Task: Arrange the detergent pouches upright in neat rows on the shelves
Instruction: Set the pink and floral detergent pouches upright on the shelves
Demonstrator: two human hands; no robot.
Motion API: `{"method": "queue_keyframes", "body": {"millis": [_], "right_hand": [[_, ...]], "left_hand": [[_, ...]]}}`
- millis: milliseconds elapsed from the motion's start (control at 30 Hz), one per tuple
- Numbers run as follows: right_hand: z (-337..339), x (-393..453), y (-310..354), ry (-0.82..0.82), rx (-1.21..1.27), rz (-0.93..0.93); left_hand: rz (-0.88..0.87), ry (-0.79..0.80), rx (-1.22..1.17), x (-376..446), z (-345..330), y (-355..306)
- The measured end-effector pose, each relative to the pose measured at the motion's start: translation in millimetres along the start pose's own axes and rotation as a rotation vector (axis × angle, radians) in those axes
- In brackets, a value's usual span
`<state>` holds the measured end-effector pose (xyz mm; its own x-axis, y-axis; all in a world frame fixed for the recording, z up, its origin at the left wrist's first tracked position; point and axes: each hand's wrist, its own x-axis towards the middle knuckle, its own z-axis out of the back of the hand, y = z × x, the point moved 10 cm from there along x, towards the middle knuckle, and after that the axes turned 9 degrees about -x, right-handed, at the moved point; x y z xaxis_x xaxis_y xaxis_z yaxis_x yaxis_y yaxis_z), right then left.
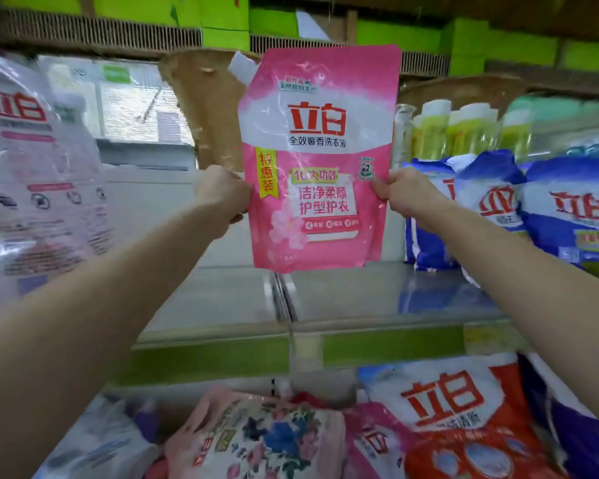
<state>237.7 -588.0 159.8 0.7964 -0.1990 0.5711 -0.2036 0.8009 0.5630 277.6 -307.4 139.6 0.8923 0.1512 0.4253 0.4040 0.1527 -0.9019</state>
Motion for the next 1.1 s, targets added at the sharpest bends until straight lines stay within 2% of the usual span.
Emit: {"method": "queue_keyframes", "body": {"millis": [100, 333, 467, 567, 633, 700, 767, 833, 900, 967, 1100], "right_hand": [[7.7, 28.0, -26.2, -0.053, -0.035, -0.037], [-13.1, 48.1, -95.0, -0.078, -0.004, -0.289], [-33.9, 41.7, -108.2, -0.022, -0.006, -0.319], [-38.3, 31.0, -100.5, 0.081, 0.148, -0.383], [-32.7, 21.6, -83.5, 0.124, 0.102, -0.356], [-16.5, 13.7, -53.3, 0.061, -0.204, -0.22], [-9.7, -0.1, -8.9, -0.017, -0.346, -0.058], [-24.7, -21.2, 38.6, 0.023, -0.29, 0.065], [-53.3, -45.0, 81.6, 0.142, -0.109, 0.126], [-85.3, -70.3, 124.2, 0.257, 0.028, 0.181], [-142.2, -112.1, 197.9, 0.372, 0.055, 0.301]], "left_hand": [[0.04, 0.001, -0.039, 13.6, -37.1, 2.9], [0.13, -0.022, -0.064, 31.3, -92.0, 32.5], [0.176, -0.009, -0.024, 31.9, -100.4, 54.1], [0.232, 0.113, -0.001, 19.6, -106.8, 47.5], [0.209, 0.179, 0.052, 7.5, -105.6, 35.0], [0.144, 0.204, 0.112, -7.3, -92.6, 18.3], [0.064, 0.199, 0.106, -24.6, -72.0, 0.9], [-0.04, 0.163, 0.118, -46.1, -43.2, -13.5], [-0.114, 0.114, 0.125, -68.7, -12.0, -19.7], [-0.12, 0.044, 0.165, -91.8, 26.6, -15.2], [-0.187, -0.143, 0.195, -129.6, 113.8, -9.3]]}}
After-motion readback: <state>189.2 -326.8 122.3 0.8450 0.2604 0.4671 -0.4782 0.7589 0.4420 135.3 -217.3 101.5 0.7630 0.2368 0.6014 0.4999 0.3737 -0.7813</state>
